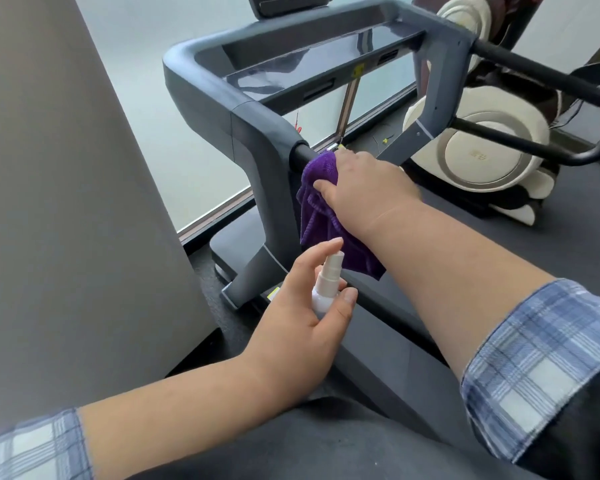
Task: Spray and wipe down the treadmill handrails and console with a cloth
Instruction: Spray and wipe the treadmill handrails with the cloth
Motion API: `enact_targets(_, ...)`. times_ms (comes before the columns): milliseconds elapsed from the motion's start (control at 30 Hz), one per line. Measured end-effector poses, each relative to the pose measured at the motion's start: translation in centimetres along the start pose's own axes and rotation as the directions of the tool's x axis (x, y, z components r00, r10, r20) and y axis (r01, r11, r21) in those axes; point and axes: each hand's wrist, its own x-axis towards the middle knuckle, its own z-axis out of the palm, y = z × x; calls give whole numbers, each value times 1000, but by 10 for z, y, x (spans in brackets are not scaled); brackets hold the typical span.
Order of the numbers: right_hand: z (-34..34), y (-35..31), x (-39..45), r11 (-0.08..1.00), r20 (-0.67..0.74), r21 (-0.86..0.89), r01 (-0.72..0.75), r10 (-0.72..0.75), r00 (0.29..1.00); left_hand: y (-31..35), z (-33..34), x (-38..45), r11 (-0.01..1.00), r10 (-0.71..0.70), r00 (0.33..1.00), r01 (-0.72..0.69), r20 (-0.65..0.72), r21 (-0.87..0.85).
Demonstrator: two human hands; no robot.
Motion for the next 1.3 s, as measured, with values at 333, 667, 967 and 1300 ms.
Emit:
enact_targets(333, 3, 61, -52, 998, 30, 60, 10, -12, 999, 28, 74, -25, 1000, 9, 1000, -10, 4, 27)
enact_targets(667, 9, 126, -112, 997, 32, 68, 25, -28, 999, 35, 147, -55, 998, 35, 997, -31, -72, 51)
enact_targets(967, 14, 172, -167, 996, -51, 61, 62, -59, 997, 44, 193, -77, 995, 36, 996, -28, -83, 98)
enact_targets(1300, 44, 218, -222, 983, -375, 171, 67, 2, 927, 51, 220, -96, 983, 45, 998, -37, -38, 178)
